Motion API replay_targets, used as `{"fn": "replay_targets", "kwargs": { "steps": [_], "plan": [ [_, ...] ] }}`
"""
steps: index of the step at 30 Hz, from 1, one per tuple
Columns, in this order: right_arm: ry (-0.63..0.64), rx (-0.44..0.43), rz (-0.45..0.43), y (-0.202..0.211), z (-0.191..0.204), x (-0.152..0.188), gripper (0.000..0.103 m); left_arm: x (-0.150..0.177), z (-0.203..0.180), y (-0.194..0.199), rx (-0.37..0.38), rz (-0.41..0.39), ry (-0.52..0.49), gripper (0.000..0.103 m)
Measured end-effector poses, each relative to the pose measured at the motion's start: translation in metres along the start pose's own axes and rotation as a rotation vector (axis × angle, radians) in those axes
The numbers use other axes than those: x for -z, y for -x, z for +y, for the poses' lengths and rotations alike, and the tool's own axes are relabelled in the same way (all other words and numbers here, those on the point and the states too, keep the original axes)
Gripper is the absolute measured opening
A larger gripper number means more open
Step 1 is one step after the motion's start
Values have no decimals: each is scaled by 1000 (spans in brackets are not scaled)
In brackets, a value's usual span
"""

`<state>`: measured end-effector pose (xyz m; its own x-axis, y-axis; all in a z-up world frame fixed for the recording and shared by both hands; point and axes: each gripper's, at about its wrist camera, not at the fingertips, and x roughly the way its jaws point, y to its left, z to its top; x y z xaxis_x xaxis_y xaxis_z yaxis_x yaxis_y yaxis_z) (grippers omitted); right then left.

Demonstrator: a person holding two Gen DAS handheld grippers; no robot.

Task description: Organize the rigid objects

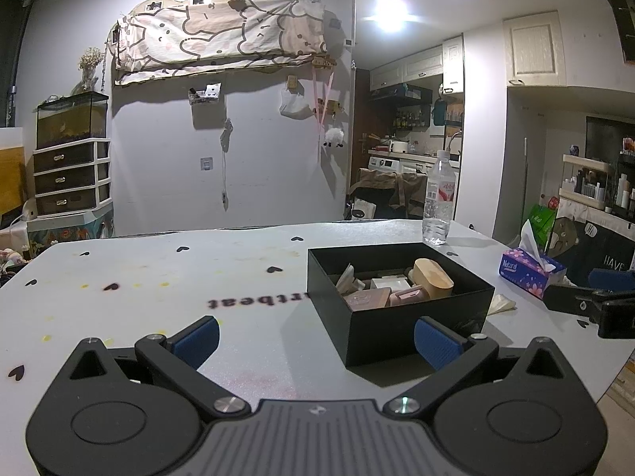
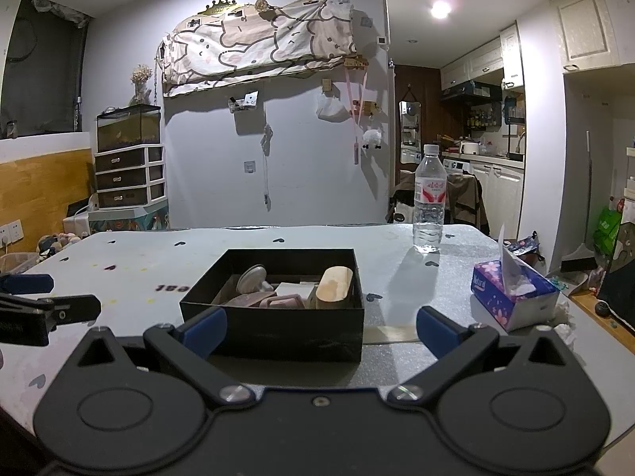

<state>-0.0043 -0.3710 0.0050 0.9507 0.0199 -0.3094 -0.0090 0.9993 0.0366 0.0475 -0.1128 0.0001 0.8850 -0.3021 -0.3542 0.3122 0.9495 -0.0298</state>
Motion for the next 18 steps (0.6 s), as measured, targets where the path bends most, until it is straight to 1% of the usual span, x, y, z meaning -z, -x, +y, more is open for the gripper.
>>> {"fn": "replay_targets", "kwargs": {
  "steps": [18],
  "plan": [
    [1,-2,0,2,2,-2,103,0,-1,0,0,1,1,103]
  ]
}}
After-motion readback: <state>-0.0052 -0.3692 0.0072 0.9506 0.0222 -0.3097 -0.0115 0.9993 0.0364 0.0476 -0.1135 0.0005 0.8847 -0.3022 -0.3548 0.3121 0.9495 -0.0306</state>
